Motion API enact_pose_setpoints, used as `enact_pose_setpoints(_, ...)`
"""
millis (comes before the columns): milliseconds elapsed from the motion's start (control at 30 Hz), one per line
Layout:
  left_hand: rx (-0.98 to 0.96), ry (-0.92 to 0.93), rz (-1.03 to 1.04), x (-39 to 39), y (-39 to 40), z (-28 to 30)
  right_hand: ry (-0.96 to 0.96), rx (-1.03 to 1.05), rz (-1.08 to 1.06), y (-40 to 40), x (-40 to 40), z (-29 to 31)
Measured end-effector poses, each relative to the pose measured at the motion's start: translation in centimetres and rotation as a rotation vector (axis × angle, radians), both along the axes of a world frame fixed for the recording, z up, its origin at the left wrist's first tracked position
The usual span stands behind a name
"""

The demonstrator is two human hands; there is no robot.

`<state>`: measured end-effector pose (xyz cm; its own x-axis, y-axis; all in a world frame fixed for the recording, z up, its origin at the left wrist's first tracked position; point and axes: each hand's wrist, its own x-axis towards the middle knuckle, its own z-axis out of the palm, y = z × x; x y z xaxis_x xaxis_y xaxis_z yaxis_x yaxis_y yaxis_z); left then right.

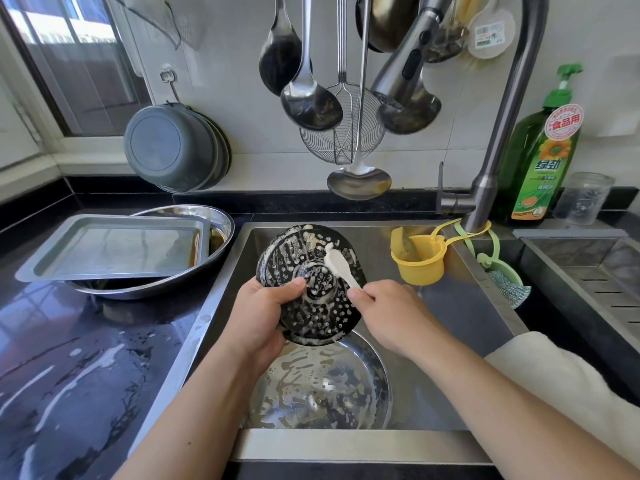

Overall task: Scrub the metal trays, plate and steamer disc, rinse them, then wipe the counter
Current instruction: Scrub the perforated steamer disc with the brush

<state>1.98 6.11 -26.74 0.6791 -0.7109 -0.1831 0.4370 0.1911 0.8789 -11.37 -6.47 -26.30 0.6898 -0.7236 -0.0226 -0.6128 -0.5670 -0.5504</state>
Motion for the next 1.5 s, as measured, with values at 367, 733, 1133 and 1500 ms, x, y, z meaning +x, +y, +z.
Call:
enact_pose_setpoints(367, -0.001, -0.019, 0.014, 0.3, 0.1, -0.1, 0.026, 0.023, 0.016, 0.2, 0.0, 0.2)
enact_pose_setpoints(733, 0.014, -0.066, -0.008, 0.3, 0.1, -0.4, 0.026, 0.042, 0.015, -0.1, 0.0, 0.2)
enact_pose_setpoints(1133, 0.038, -0.159, -0.029, 0.0, 0.2, -0.3, 0.012, 0.028, 0.032, -0.3, 0.1, -0.1)
enact_pose_setpoints(1500, 0.025, -0.166, -0.037, -0.1, 0.2, -0.4, -0.019, 0.019, 0.066, 0.0, 0.2, -0.2)
